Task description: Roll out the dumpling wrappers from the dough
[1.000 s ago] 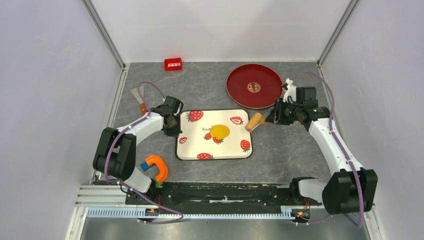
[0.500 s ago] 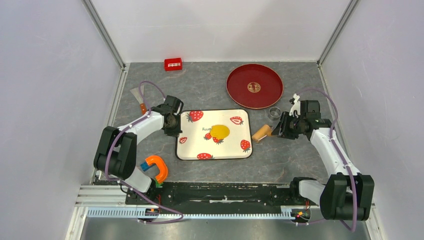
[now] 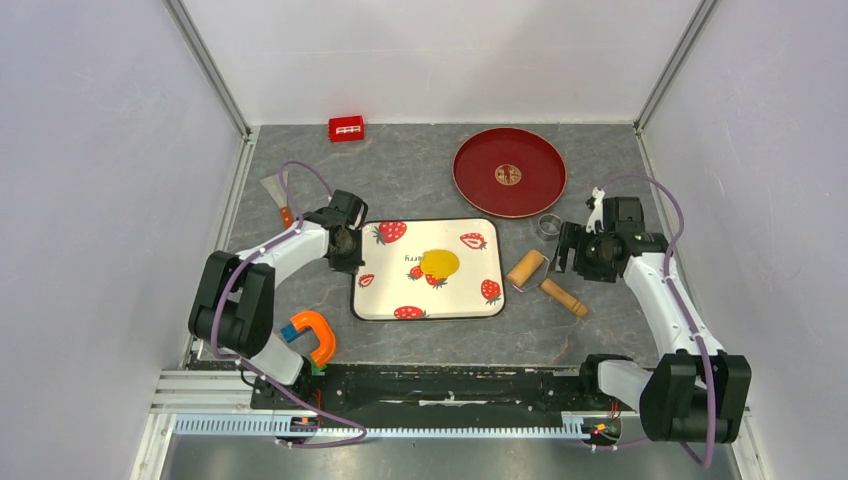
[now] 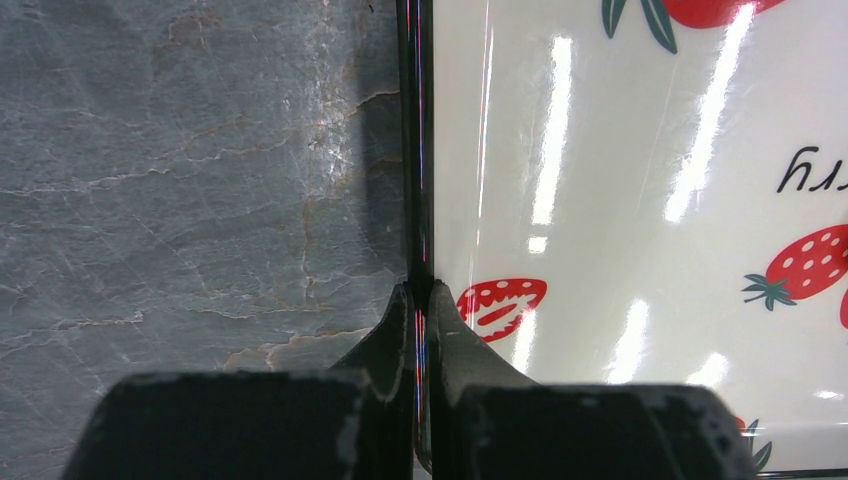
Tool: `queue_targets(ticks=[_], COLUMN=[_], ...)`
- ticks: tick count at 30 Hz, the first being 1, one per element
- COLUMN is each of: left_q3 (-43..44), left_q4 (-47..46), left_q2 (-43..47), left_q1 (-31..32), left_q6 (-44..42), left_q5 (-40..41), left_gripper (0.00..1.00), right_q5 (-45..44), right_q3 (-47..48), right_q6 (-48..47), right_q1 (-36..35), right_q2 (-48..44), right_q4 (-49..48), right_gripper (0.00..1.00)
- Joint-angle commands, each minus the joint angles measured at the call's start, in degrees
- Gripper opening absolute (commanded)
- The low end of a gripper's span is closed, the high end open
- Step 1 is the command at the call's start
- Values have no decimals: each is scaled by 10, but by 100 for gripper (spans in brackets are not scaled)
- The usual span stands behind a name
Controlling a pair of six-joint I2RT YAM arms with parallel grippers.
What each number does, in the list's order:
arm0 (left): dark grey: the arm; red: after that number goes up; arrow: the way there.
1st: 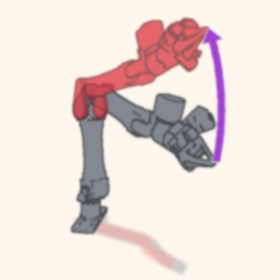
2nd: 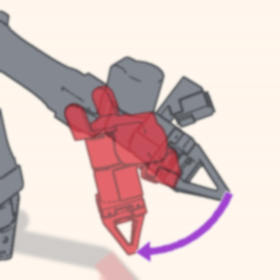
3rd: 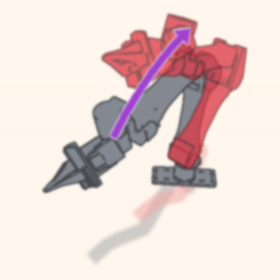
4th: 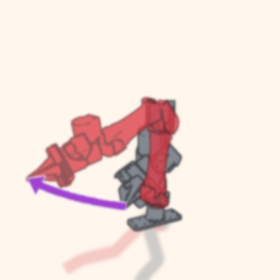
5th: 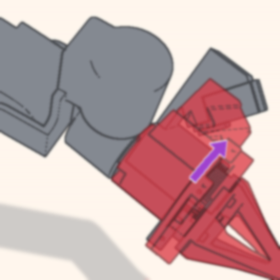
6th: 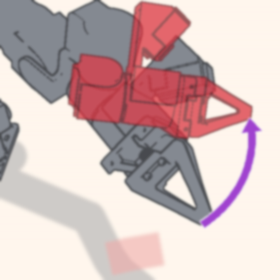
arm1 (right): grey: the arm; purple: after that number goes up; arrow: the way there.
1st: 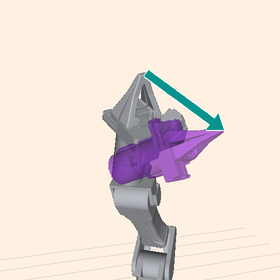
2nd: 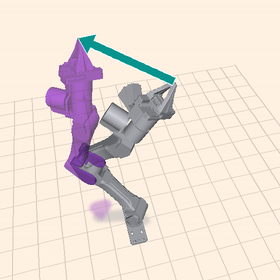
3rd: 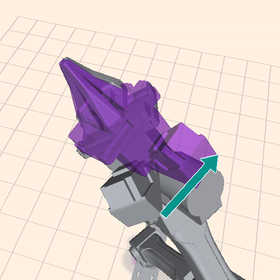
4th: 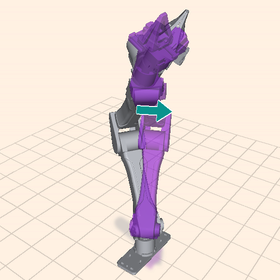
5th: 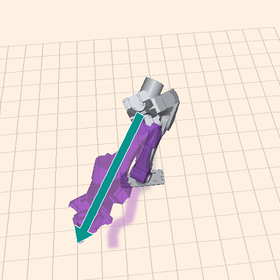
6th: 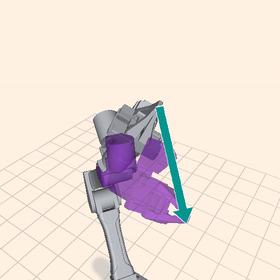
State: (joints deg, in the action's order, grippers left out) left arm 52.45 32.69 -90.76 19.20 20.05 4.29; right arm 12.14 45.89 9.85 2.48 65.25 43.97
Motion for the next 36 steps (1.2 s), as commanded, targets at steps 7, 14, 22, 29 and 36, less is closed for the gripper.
queue_targets(ticks=[7,14,22,29,36], left_q3=[-30,-31,-48,-72,-64], left_q4=[12,5,-8,-38,-33], left_q2=[-46,-41,-25,-20,-29], left_q1=[22,25,43,77,93], left_q6=[-27,-1,50,111,112], left_q5=[-46,-76,-83,-111,-111], left_gripper=[2,2,2,2,2], right_q5=[-24,5,12,0,-3], right_q3=[93,150,264,351,357], right_q6=[-20,-19,-16,-15,-30], right_q1=[1,1,1,1,10], right_q2=[48,117,231,315,369], right_q4=[-1,-16,-14,-6,-5], right_gripper=[85,89,88,80,62])
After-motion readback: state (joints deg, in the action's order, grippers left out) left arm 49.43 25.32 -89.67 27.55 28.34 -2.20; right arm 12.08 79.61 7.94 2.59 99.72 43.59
